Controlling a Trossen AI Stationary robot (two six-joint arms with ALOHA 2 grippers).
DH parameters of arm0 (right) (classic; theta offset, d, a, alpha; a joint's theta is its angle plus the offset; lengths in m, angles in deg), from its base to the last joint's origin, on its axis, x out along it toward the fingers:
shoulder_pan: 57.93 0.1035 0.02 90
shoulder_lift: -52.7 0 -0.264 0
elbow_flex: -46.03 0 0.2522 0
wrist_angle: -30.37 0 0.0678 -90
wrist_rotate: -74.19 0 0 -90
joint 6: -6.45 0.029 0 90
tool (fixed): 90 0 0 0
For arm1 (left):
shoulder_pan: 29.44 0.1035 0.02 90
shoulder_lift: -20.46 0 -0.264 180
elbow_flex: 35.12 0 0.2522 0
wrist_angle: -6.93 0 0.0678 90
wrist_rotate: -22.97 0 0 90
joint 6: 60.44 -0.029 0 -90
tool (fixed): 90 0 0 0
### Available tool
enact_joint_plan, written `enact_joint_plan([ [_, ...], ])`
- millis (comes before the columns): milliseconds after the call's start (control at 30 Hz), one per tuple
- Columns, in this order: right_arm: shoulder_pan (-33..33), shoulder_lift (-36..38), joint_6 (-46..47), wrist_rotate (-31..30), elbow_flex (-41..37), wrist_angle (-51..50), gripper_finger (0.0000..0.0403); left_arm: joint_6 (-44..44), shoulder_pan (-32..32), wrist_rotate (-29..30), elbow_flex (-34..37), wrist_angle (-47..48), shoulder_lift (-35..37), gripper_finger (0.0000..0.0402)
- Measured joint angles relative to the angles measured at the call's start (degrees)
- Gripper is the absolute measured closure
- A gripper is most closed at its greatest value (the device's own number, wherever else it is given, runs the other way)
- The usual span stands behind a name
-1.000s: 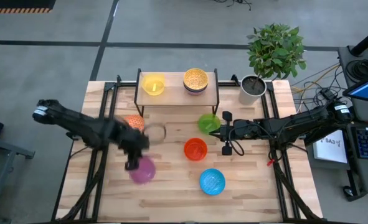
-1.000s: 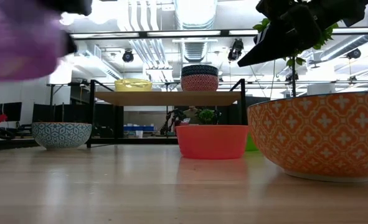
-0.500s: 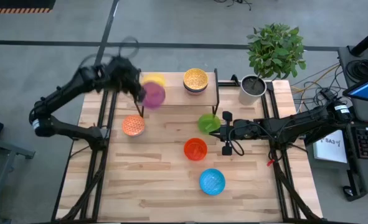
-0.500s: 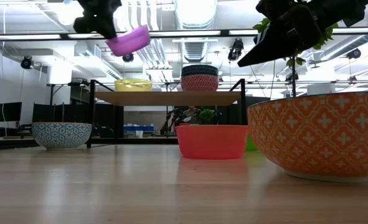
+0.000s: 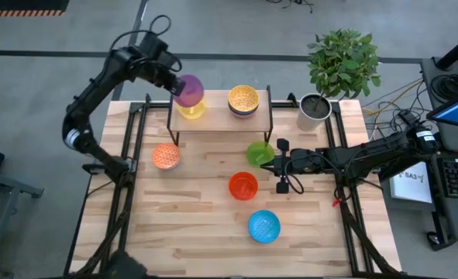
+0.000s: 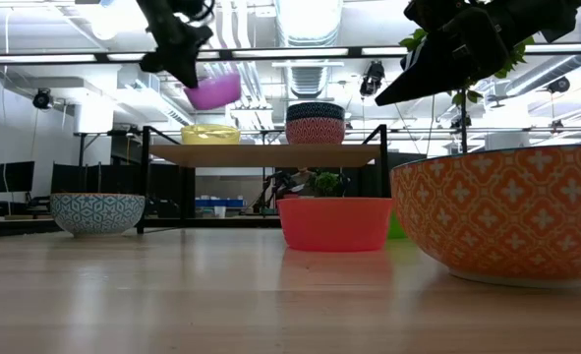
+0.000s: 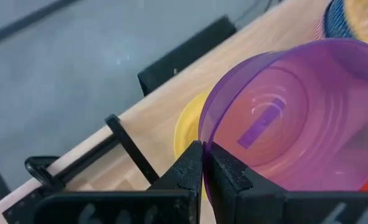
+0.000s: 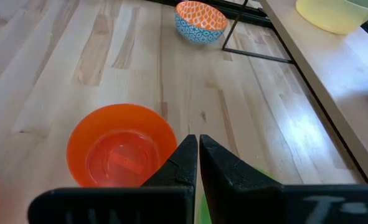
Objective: Place and stack bowls onto a shelf
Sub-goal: Stack the violet bowl on top of the yellow bowl on the shelf
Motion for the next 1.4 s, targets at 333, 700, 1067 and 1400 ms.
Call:
enact_joint_plan([
  [333,0.00,0.00,-0.33,0.00,0.00,-0.02,0.0394,-0.76,-0.02,0.24,-1.50,5.27,-5.13,0.0402],
  [700,0.00,0.00,-0.57,0.00,0.00,-0.02,0.0394,-0.24,-0.02,0.74,-1.46,5.40,-5.06,0.0402],
  [1067,0.00,0.00,-0.27,0.00,0.00,0.00,0.0394,-0.12,-0.02,3.24,-1.39,5.01,-5.04,0.0369],
  [1400,0.00,0.00,-0.38,0.00,0.00,0.00,0.0394,-2.41,-0.20,3.71,-1.35,3.00,-5.02,0.0341],
])
